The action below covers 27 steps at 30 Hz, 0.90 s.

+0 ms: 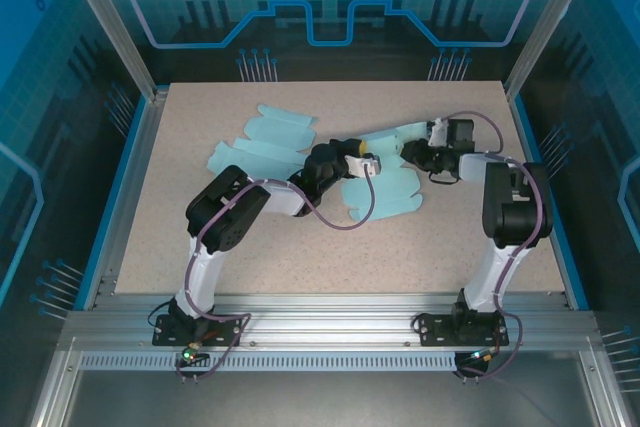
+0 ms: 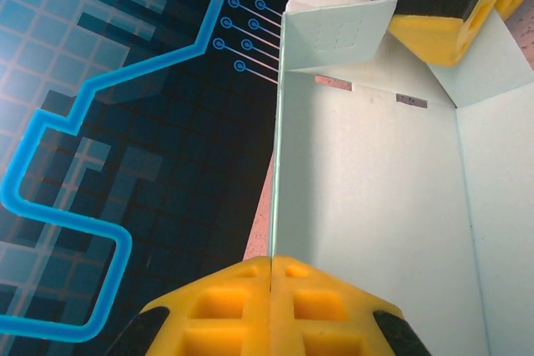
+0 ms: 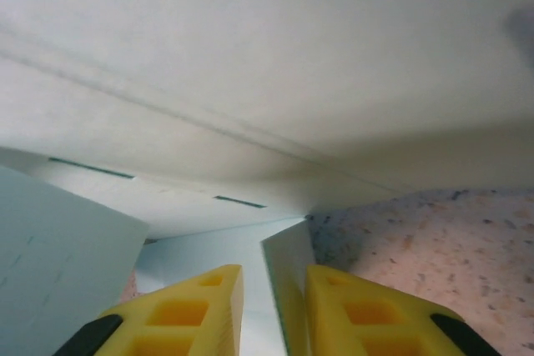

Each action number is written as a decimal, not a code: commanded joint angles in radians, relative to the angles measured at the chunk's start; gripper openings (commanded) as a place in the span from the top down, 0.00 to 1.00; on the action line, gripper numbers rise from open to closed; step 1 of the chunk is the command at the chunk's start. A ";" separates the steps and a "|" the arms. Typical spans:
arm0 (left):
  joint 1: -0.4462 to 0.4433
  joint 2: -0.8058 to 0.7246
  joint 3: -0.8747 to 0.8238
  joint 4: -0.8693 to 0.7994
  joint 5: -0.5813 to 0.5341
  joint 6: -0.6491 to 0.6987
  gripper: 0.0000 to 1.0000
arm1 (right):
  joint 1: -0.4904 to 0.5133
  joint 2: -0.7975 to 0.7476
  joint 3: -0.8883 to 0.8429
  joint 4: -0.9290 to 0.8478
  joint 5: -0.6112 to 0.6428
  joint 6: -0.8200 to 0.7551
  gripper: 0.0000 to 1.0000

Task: Fold the paper box

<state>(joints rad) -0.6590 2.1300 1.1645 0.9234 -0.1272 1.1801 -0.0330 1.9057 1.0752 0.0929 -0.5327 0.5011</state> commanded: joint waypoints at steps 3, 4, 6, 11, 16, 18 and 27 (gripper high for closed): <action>-0.018 0.045 0.024 0.009 0.003 0.044 1.00 | 0.036 -0.008 -0.011 0.057 -0.015 0.033 0.74; -0.019 0.047 0.026 0.009 0.003 0.045 1.00 | 0.038 -0.001 -0.010 0.057 -0.011 0.038 0.73; -0.020 0.045 0.027 0.004 0.001 0.041 1.00 | 0.043 0.017 -0.011 0.061 -0.009 0.053 0.73; -0.021 0.047 0.033 -0.004 0.001 0.063 1.00 | 0.050 0.047 -0.016 0.073 -0.016 0.084 0.71; -0.021 0.045 0.023 0.003 0.002 0.089 1.00 | 0.047 0.044 -0.032 0.045 0.013 0.103 0.71; -0.022 0.046 0.018 0.003 0.003 0.104 1.00 | 0.045 0.044 -0.037 0.052 0.002 0.114 0.71; -0.034 0.062 0.000 0.036 -0.010 0.178 1.00 | 0.045 0.030 -0.068 0.136 -0.090 0.199 0.74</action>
<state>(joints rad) -0.6716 2.1513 1.1717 0.9257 -0.1463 1.3113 -0.0048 1.9461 1.0275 0.1978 -0.5583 0.6632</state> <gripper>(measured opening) 0.055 0.254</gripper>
